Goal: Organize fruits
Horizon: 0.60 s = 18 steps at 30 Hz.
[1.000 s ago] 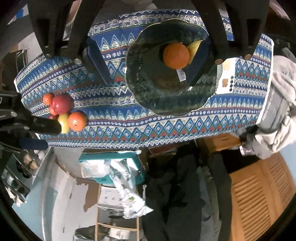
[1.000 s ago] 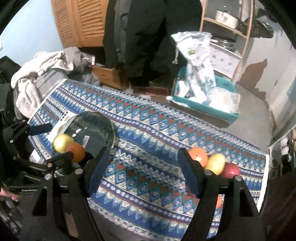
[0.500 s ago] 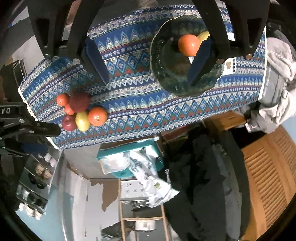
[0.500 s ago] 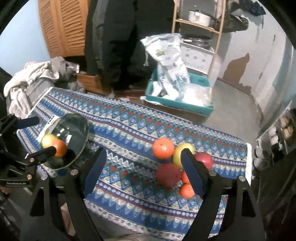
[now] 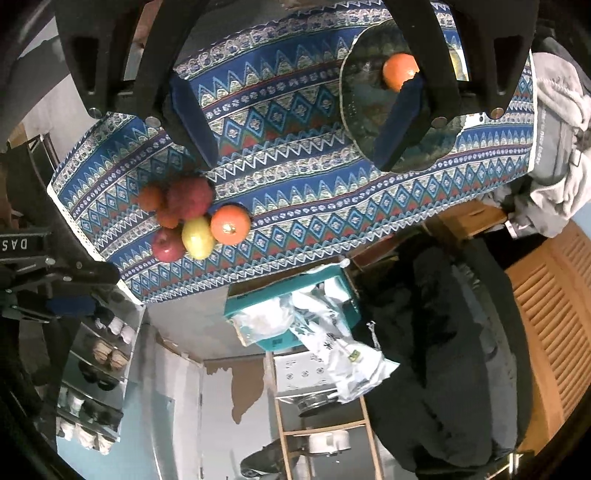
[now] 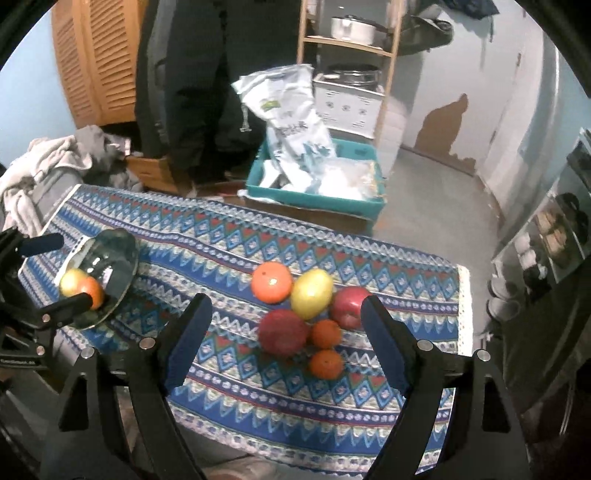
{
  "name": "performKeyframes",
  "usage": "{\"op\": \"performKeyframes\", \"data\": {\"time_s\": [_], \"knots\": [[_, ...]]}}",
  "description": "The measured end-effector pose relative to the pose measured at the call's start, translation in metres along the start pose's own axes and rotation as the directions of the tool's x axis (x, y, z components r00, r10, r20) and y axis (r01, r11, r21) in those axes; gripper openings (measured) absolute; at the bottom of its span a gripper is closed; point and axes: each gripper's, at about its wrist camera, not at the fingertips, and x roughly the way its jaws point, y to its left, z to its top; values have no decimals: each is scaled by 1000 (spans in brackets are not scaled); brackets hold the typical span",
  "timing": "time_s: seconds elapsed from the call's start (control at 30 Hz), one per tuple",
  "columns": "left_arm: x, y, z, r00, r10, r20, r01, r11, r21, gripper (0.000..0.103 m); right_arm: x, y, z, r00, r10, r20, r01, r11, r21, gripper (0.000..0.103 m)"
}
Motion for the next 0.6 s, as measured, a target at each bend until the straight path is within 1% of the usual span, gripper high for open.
{"op": "performKeyframes", "data": {"time_s": [0.13,0.23,0.4,0.6], "knots": [[9,-10,3,999,-32,-17,32,999,7,87,2,-16,-7,1000,-2,-14,2,1000,29,83],[16,-17,5,999,-27,-24,28,999,26,87,4,-26,-13,1000,-10,-24,11,999,44,83],[26,-29,8,999,-40,-36,42,998,45,87,11,-41,-21,999,-15,-45,18,997,71,83],[46,-40,9,996,-52,-75,57,996,63,87,25,-52,-29,996,-26,-85,34,995,89,83]]}}
